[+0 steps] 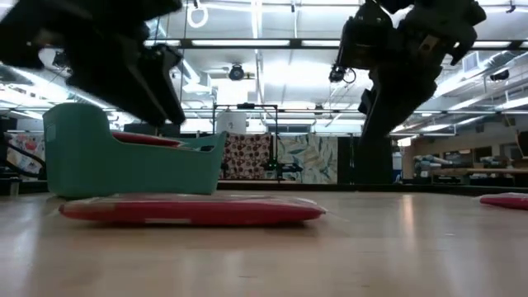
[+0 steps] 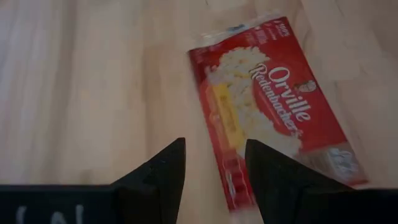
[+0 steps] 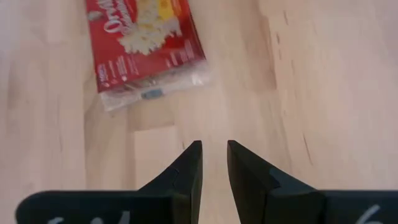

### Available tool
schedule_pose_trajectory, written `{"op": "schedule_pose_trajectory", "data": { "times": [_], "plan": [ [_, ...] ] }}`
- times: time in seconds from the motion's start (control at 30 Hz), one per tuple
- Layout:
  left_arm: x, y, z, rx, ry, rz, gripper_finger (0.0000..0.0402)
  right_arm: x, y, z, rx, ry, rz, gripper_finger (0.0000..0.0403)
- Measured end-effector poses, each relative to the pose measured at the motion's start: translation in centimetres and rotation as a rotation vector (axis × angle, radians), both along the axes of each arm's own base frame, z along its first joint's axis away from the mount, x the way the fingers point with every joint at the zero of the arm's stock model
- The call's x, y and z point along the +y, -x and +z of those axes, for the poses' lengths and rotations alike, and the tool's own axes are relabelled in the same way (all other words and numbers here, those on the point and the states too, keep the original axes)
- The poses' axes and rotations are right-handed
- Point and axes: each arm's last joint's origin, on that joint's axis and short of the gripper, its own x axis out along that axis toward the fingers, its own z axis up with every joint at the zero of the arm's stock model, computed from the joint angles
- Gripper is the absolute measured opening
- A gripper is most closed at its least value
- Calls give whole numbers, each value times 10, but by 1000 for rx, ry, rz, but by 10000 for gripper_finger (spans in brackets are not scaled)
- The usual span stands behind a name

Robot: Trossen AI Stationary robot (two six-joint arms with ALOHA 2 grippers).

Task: Sort popcorn bags into baskets
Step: Put the left red popcorn bag into the green bin

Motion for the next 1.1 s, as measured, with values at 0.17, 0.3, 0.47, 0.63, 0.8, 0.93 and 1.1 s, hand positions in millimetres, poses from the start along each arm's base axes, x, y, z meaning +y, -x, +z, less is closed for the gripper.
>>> {"op": "schedule_pose_trajectory", "data": {
  "times": [0.17, 0.3, 0.47, 0.63, 0.8, 0.93, 1.1],
  "plan": [
    [-16, -10, -23, 3, 74, -13, 173, -2, 3, -2, 37, 23, -37, 80],
    [-24, -11, -36, 11, 108, 27, 181, -2, 3, -2, 31, 38, -53, 80],
    [-22, -12, -42, 57, 216, 109, 187, -2, 0, -1, -2, 43, -69, 80],
    [-38, -2, -43, 126, 206, -76, 187, 2, 1, 0, -4, 40, -58, 80],
    [-54, 15, -45, 143, -40, -265, 176, 2, 0, 0, -21, 43, -65, 80],
    [-59, 26, -47, 155, -255, -350, 173, 3, -1, 1, -39, 39, -62, 80],
    [-60, 29, -59, 214, -413, -433, 179, 3, -3, 2, -56, 36, -59, 80]
  ]
}}
